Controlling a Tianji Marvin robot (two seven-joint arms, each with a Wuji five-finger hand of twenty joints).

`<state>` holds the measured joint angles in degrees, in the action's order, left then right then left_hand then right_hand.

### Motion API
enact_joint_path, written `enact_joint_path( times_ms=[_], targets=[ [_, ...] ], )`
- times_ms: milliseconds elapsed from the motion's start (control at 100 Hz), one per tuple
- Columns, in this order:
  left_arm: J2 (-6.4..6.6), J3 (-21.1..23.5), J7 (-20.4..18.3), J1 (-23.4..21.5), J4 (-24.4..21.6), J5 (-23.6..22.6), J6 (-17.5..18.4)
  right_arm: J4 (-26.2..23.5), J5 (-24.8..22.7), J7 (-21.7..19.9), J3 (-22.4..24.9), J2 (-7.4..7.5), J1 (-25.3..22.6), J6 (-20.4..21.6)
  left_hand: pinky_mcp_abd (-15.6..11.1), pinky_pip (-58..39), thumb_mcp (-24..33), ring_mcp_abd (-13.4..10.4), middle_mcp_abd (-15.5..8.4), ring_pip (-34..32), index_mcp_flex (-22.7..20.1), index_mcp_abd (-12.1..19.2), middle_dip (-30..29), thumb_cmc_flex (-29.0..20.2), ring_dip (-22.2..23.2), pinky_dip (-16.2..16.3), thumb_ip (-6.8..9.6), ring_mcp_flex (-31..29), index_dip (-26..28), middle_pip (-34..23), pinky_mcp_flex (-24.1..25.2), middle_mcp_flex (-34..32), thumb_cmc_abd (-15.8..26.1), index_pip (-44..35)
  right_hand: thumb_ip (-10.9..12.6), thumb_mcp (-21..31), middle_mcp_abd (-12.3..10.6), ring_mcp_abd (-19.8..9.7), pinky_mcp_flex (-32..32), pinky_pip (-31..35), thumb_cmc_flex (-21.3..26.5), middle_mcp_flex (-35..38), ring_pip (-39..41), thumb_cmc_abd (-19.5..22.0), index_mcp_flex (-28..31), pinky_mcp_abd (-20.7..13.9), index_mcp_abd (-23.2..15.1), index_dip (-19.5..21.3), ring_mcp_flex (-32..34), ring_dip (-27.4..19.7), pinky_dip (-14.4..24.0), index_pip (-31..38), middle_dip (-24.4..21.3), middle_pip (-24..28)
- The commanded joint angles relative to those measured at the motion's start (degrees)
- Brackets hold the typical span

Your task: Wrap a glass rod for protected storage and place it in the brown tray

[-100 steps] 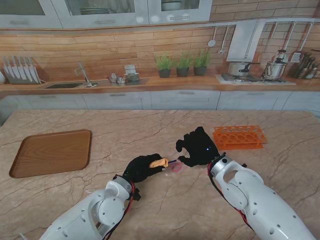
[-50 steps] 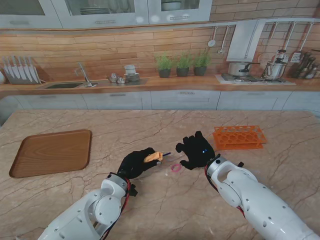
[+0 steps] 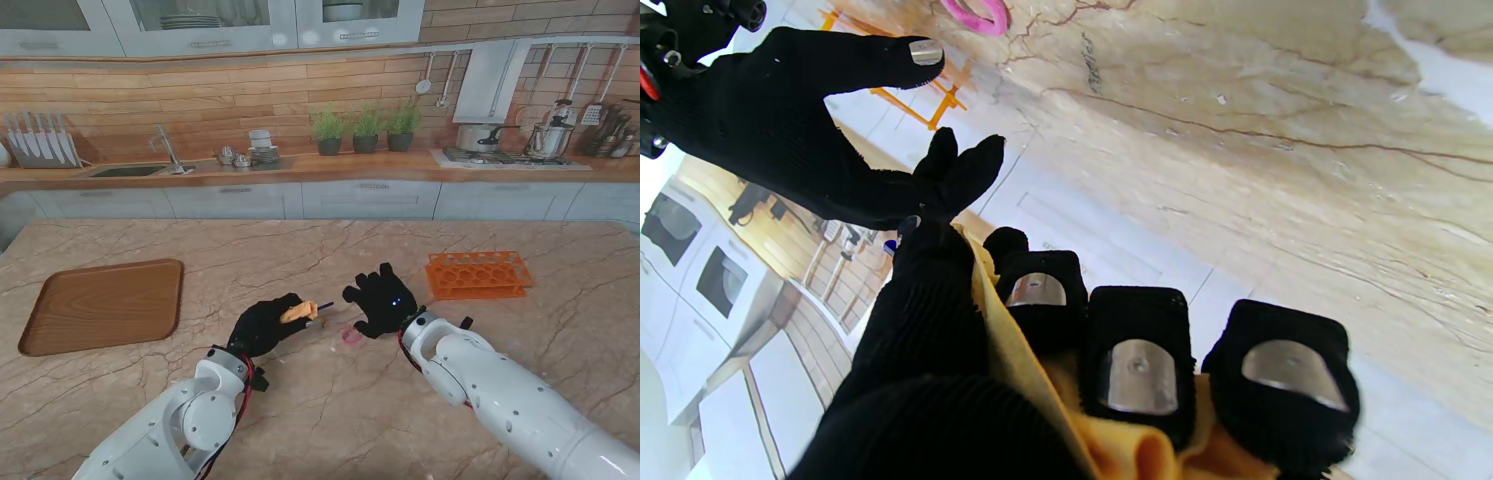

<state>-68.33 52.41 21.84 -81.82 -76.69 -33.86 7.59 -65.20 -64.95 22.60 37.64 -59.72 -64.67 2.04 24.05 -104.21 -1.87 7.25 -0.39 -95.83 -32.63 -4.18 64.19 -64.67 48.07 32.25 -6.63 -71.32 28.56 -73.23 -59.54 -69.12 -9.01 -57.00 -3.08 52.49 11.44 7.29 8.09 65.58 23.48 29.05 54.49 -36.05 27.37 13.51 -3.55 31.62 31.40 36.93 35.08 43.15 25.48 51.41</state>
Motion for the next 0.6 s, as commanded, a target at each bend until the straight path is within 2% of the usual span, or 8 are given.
enact_joint_path(
  times_ms=[0,260,590],
  targets=[
    [-0.03,0.13,-0.50,-0.60,-0.52,0.39,-0.30,0.51,0.27,-0.15,-0.72,-0.97,0.64,-0.37,1.18,-10.62,0.51,-0.20,-2.45,-5.03,0.19,-0.34,-0.11,-4.24,0.17,-0.57,1.94,-1.46,-0.76,-3.63,-1.41,-2.39,2.12,-1.90,1.95,1.40,1.67,0.57,-0.41,1.70,0.26,-1.98,0.95,-2.07,-2.14,0.40,1.22,0.07,-1.79,-0.49,-0.72,1.01,-0.27,1.22],
    [-0.01,0.32,-0.63,-0.86,-0.71,0.50,-0.60,1.82,2.18,-0.92,-3.03,-1.45,1.68,-0.58,1.43,-10.58,0.58,-0.01,-2.23,-5.04,0.22,-0.34,-0.29,-4.20,0.17,-0.63,1.86,-1.45,-0.99,-3.63,-1.40,-2.46,2.11,-1.95,1.92,1.78,1.89,0.55,-0.66,2.19,0.46,-3.27,1.27,-2.28,-3.24,0.26,1.70,-0.42,-2.27,-0.78,-1.48,1.33,-0.32,1.50],
    [0.00,0.58,-1.24,-1.16,-1.15,1.23,-0.61,-0.04,0.96,-4.14,-3.82,-0.54,0.32,-0.82,1.69,-10.53,0.48,0.13,-1.88,-5.05,0.14,-0.26,-0.38,-4.16,0.17,-0.64,1.69,-1.45,-1.20,-3.56,-1.38,-2.36,2.01,-1.86,1.34,2.48,1.85,0.13,-0.84,2.48,2.38,-5.30,1.31,-5.50,-4.91,0.26,2.25,-1.10,-2.83,-1.14,-2.25,1.41,-0.50,1.51]
  ],
)
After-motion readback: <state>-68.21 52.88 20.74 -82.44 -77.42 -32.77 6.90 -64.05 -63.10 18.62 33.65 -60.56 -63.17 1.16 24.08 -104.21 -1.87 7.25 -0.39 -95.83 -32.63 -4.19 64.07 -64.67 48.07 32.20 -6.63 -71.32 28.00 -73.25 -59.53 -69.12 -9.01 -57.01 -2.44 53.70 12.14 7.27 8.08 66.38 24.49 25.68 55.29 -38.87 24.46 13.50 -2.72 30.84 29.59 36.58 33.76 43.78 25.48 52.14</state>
